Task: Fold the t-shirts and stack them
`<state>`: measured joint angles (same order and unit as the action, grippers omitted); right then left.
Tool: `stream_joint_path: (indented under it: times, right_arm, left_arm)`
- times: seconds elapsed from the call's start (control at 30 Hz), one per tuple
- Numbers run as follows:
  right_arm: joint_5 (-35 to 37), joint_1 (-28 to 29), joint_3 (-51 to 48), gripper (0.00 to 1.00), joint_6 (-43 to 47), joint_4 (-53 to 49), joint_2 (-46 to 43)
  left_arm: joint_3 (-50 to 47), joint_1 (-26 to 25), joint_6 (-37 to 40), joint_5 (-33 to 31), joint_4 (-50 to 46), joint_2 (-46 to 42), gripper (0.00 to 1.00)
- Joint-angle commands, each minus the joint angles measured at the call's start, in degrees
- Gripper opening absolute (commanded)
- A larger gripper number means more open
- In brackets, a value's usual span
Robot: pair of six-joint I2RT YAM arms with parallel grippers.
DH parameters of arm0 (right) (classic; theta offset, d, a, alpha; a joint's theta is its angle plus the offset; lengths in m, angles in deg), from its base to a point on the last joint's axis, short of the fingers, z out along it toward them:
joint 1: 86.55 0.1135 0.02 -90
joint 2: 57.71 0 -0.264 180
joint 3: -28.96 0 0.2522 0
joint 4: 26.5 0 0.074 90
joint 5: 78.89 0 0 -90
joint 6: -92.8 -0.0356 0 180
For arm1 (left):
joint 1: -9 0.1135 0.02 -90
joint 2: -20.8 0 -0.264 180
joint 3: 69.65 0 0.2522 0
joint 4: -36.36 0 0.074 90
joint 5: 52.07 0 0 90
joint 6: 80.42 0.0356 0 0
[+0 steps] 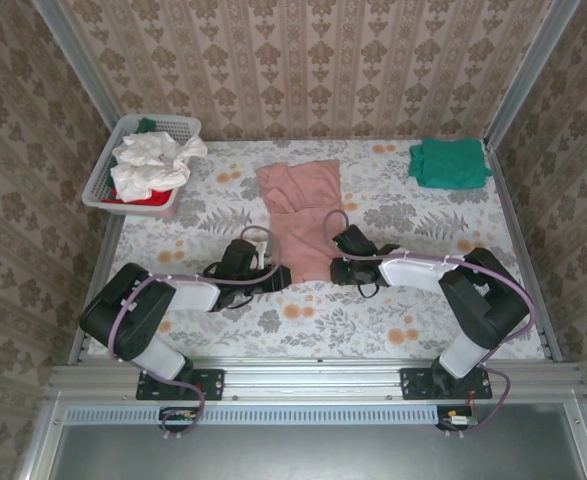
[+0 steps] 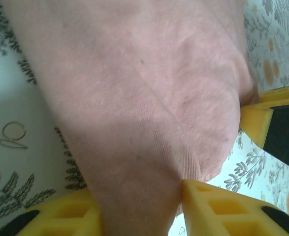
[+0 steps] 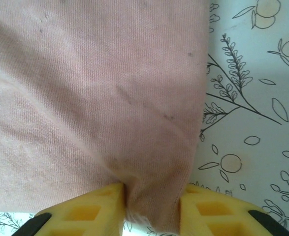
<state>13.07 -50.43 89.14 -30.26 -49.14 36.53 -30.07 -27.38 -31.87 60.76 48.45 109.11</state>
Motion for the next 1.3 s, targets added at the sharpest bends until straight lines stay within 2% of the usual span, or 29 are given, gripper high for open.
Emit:
stream_joint_path:
  times: [0.0,0.1,0.23,0.27,0.43,0.57,0.83,0.97,1.07,1.17,1.27]
  right_arm:
    - [-6.42,2.37,-0.21,0.25,-1.28,4.86,1.18]
    - [-5.44,3.20,-1.36,0.19,-1.49,3.48,-1.89]
    - [-3.57,4.38,-3.01,0.12,-1.48,1.53,-5.59]
    - [-3.25,4.39,-3.50,0.12,-1.56,1.44,-6.24]
    - [-1.96,4.40,-4.66,0.08,-1.57,0.01,-7.87]
    - [-2.24,5.50,-5.62,0.05,-2.64,-2.51,-11.11]
    - [2.21,14.07,-7.38,0.05,-10.12,-13.33,-26.62]
    - [3.06,15.46,-5.18,0.04,-11.76,-16.62,-33.26]
    - [4.21,15.42,0.99,0.04,-8.63,-20.05,-32.88]
    - [6.24,14.70,7.29,0.04,-5.57,-21.52,-30.92]
    - [5.34,11.79,11.86,0.03,-2.42,-20.56,-27.19]
  left_arm:
    - [-2.28,-0.49,-2.03,2.37,-2.29,-1.23,0.32]
    - [-3.03,-0.58,-1.92,2.39,-3.30,-3.10,0.28]
    - [-3.06,-0.74,-0.35,2.59,-5.79,-5.04,0.10]
    - [-3.06,-0.76,0.08,2.74,-6.13,-5.48,0.08]
    - [-2.97,-0.72,1.97,1.34,-11.54,-9.91,0.07]
    - [-2.95,-1.09,2.61,-0.33,-19.79,-16.30,0.02]
    - [-2.86,-7.19,-2.06,-9.78,-42.12,-40.16,0.00]
    - [0.85,-8.32,-3.43,-15.11,-49.79,-48.99,0.00]
    - [5.95,-8.16,-0.93,-17.36,-50.73,-47.51,0.00]
    - [11.84,-7.14,2.93,-17.90,-50.20,-42.37,0.00]
    - [16.81,-3.10,5.89,-15.81,-48.60,-36.89,0.00]
